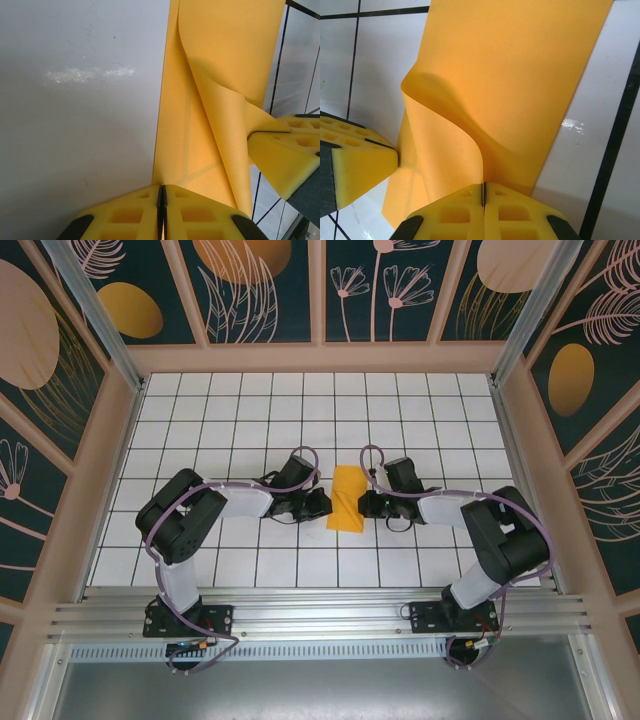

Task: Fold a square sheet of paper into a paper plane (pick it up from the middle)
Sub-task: Fold the triangle a second time at the center of the table.

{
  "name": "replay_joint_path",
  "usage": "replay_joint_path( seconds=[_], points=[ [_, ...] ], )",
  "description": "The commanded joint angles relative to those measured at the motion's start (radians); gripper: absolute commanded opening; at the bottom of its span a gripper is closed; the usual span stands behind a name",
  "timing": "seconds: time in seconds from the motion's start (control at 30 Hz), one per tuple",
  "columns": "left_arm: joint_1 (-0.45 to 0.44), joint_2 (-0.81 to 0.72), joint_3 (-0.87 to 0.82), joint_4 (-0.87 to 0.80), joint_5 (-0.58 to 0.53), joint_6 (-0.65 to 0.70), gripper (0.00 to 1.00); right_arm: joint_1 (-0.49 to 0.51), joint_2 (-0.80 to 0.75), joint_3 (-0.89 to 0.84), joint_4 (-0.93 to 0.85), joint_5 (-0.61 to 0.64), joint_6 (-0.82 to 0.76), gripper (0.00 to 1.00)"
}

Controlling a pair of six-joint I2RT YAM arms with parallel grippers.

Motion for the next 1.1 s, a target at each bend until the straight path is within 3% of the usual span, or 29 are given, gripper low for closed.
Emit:
replay_joint_path(
  seconds=[0.0,0.37,0.63,1.07],
  points=[
    [-0.01,0.065,0.002,-0.037,-0.055,0.024,0.14,-0.01,0.021,0.025,-0.019,0.007,-0.023,0.02],
    [-0.012,0.026,0.021,-0.035,-0.046,0.026,0.18,-0.009,0.046,0.019,-0.032,0.02,-0.023,0.02],
    [-0.012,-0.071,0.088,-0.03,-0.105,-0.021,0.26,-0.01,0.046,0.013,-0.041,0.036,-0.032,0.02],
    [-0.01,0.021,0.102,0.298,0.009,-0.256,0.25,-0.01,0.059,0.01,-0.027,0.033,-0.033,0.02]
  ],
)
